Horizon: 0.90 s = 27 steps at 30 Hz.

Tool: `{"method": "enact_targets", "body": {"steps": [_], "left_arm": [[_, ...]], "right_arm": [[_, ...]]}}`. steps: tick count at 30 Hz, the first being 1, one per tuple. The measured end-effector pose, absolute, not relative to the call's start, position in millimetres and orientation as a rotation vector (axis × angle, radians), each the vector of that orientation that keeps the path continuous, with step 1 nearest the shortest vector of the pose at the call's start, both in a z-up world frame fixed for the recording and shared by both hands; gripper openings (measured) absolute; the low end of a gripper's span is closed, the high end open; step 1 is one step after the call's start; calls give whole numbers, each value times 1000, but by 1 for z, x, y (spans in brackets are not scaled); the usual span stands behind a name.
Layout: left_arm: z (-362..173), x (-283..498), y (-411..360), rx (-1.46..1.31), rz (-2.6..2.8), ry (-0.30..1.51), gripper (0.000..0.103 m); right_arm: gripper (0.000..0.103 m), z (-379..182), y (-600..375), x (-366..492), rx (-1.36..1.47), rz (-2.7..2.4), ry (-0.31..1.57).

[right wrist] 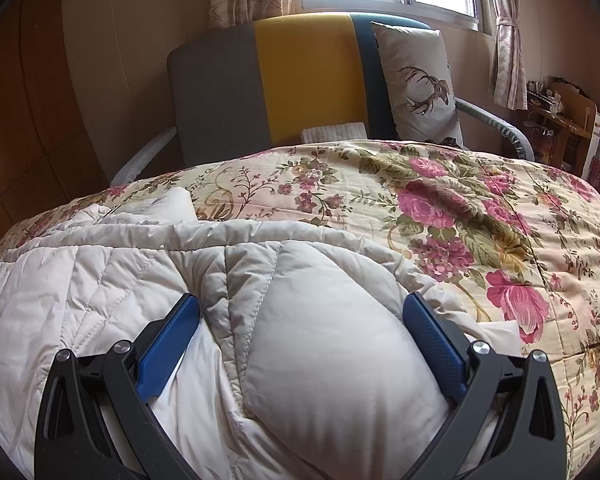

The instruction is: Fold large clothes

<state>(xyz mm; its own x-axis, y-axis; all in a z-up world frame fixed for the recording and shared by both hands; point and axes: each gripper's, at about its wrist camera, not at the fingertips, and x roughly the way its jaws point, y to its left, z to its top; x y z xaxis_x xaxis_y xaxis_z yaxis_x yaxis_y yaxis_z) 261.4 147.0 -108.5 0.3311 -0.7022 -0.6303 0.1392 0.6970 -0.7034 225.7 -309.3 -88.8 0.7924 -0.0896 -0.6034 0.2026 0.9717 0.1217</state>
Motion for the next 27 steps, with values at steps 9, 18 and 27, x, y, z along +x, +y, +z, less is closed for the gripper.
{"method": "enact_targets", "body": {"steps": [9,18,27], "left_arm": [[-108,247,145,-582,-515,1050,76],[-92,194,160,-651,-333,898,92],[-88,87,190,-839,-101,784,94]], "right_arm": [[101,-63,-288,202,90,-279,636],[101,-64,-211,130,-84,-90,541],[101,-97,-218,140,-31,-44,581]]}}
